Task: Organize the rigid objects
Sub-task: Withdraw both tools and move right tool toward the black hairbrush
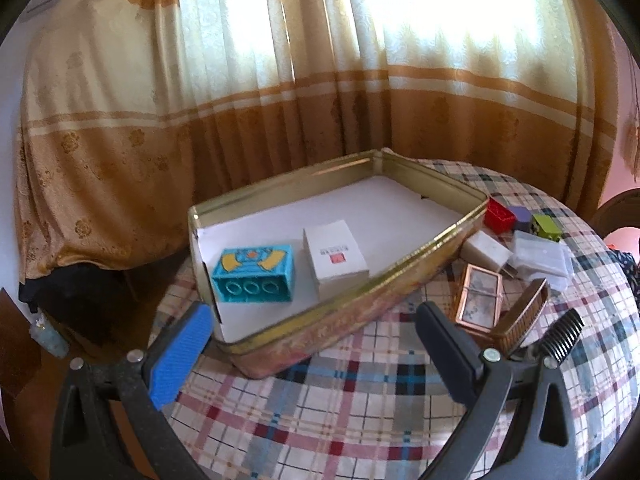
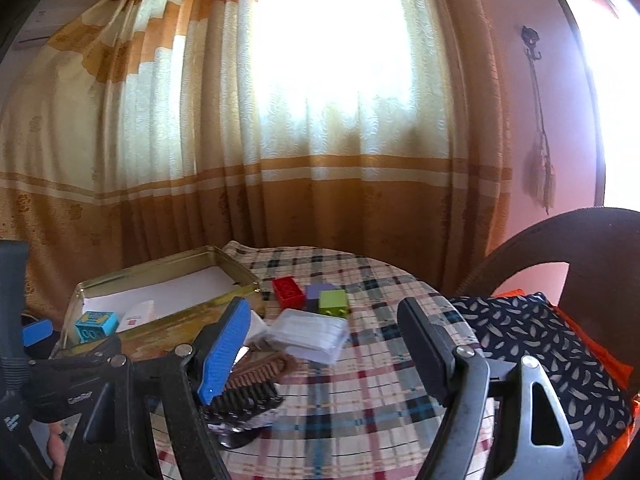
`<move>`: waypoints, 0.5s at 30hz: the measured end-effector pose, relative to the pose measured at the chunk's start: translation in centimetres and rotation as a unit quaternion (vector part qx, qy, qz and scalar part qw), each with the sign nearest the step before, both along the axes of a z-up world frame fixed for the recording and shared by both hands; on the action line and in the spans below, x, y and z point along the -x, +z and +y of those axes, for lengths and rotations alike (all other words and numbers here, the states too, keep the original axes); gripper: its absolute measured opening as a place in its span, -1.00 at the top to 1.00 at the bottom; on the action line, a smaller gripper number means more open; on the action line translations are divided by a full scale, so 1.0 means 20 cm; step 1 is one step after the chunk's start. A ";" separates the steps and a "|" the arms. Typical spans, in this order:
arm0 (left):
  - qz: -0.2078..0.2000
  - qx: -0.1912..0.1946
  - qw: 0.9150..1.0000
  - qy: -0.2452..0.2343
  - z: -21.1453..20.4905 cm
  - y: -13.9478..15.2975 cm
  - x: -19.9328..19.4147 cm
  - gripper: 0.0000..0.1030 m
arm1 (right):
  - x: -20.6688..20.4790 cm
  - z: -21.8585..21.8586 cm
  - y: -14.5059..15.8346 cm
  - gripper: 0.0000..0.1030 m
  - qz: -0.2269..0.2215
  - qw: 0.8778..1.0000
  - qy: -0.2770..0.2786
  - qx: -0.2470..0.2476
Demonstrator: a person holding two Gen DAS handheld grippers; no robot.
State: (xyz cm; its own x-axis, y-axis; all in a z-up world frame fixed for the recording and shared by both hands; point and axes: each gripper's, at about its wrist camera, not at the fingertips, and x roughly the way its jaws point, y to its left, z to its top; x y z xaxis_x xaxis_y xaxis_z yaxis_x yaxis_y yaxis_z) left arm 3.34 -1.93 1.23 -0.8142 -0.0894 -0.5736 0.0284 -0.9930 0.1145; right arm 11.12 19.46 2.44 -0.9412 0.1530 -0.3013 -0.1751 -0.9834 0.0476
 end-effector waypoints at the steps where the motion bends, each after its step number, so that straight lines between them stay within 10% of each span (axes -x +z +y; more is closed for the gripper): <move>1: -0.005 -0.003 1.000 -0.001 0.00 -0.01 0.00 -0.99 | 0.00 0.02 0.00 -0.51 -0.002 1.000 -0.004 0.001; 7: -0.052 -0.001 0.998 -0.026 0.07 -0.10 -0.03 -0.99 | 0.02 0.11 -0.05 -0.51 -0.037 0.999 -0.014 0.022; 15: -0.017 0.073 0.993 -0.087 0.26 -0.09 -0.14 -0.99 | 0.07 0.11 -0.15 -0.51 -0.103 0.992 0.054 0.052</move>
